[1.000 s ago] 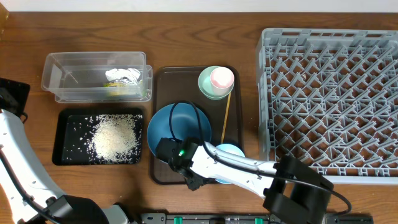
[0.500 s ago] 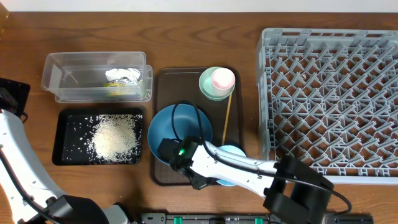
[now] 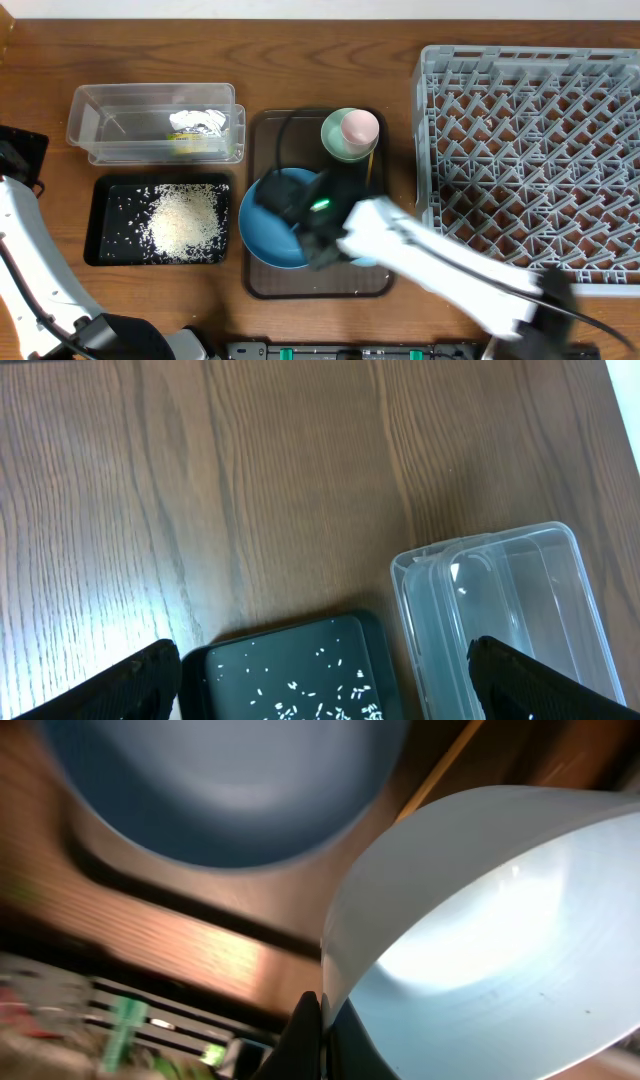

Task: Sort waste into correct bins and load items into the dishwasher rack
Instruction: 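Lift the light-blue bowl with the right gripper toward the dish rack, then carry the bowl to the rack's back edge and set it upside down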

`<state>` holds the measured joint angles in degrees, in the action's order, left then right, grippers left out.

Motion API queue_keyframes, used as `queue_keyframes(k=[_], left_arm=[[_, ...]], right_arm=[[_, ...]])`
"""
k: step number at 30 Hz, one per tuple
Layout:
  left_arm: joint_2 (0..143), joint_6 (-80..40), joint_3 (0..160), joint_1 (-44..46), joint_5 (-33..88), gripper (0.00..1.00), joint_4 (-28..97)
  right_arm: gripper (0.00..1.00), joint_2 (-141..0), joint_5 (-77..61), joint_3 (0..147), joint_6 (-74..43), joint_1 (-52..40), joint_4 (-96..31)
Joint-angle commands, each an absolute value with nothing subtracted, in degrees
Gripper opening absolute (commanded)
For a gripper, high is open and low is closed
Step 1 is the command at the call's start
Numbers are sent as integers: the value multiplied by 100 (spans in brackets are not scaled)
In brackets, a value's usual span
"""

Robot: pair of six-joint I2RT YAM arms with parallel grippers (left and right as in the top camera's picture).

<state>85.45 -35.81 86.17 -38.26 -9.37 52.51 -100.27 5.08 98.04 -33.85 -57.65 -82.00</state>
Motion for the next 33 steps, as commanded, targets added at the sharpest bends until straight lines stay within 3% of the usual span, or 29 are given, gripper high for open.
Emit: queue_keyframes(k=[1,7,13,20,28,33], left_arm=[[8569,-3588,8648,-3850,-956,94,5269],[8569,-3588,8648,-3850,-956,94,5269],[8569,-3588,8648,-3850,-956,94,5269],[8569,-3588,8648,-3850,-956,94,5269],[8569,-3588,8648,-3850,-956,94,5269],[8569,-3588,8648,-3850,-956,94,5269]], right_arm=[[1,-9133,683,10230,-2783,-4963,-8029],[1,-8073,-650,10252,-1841,-2639,-6840],[1,-8093,-1568,10101,-768,-521,-5819],[1,-8792,-2532,9710,-674,810,-4880],[1,-10182,-6173,9480,-810,1874,-2646],[1,-11074,-6919,9480,-1614,2084,-1691]])
